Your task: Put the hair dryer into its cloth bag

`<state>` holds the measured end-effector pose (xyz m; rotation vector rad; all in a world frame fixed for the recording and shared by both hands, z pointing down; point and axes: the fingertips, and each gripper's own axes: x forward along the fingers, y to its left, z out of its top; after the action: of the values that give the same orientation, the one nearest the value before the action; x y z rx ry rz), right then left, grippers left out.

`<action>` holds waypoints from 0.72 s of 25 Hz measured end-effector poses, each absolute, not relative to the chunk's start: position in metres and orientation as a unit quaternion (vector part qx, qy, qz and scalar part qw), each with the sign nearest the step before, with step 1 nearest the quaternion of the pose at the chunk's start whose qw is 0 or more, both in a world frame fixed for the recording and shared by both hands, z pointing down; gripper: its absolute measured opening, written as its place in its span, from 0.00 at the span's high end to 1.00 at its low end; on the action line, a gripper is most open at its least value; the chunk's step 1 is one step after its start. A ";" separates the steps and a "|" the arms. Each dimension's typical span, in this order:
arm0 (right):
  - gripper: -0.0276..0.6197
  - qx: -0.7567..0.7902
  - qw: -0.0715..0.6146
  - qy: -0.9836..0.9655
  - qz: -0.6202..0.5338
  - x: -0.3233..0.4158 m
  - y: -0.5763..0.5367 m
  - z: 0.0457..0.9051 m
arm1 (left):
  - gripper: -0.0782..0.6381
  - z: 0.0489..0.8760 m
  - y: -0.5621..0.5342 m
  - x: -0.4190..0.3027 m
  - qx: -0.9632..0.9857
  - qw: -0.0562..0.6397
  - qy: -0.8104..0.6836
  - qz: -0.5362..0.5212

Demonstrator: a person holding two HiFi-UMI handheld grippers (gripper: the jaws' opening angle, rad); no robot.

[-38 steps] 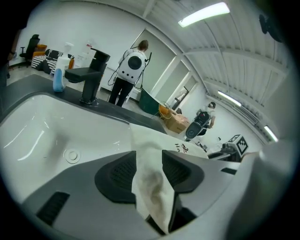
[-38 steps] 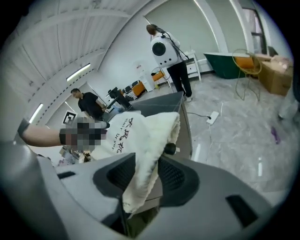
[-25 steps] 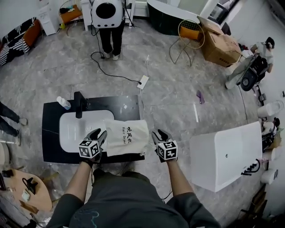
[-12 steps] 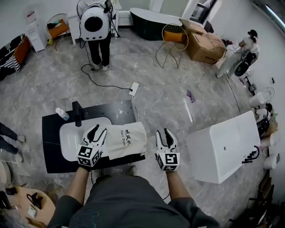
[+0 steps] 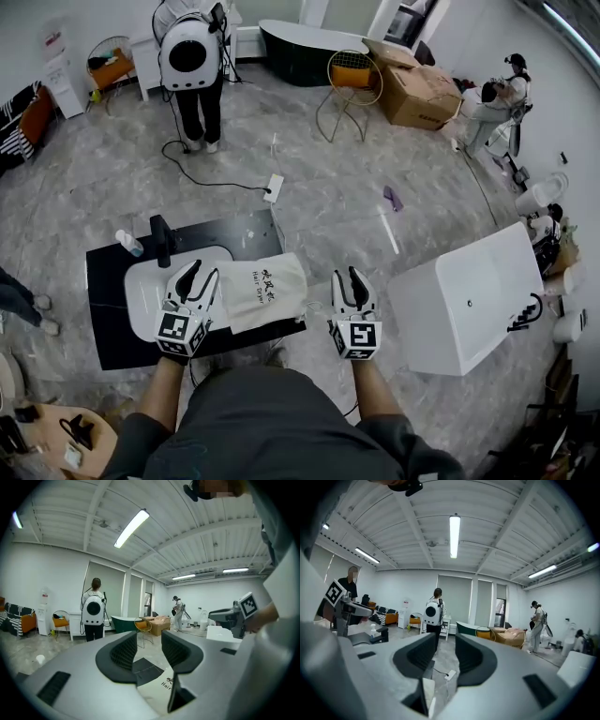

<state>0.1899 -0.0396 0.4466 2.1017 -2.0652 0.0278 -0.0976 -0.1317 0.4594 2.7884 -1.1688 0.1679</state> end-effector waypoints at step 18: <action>0.96 0.728 0.097 -0.679 0.007 0.194 -0.029 0.441 | 0.89 0.453 -0.117 -0.090 0.925 0.029 -0.373 0.069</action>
<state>0.1936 -0.0286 0.4412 2.1543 -2.0110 0.0212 -0.0895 -0.1171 0.4528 2.8540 -1.1505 0.2122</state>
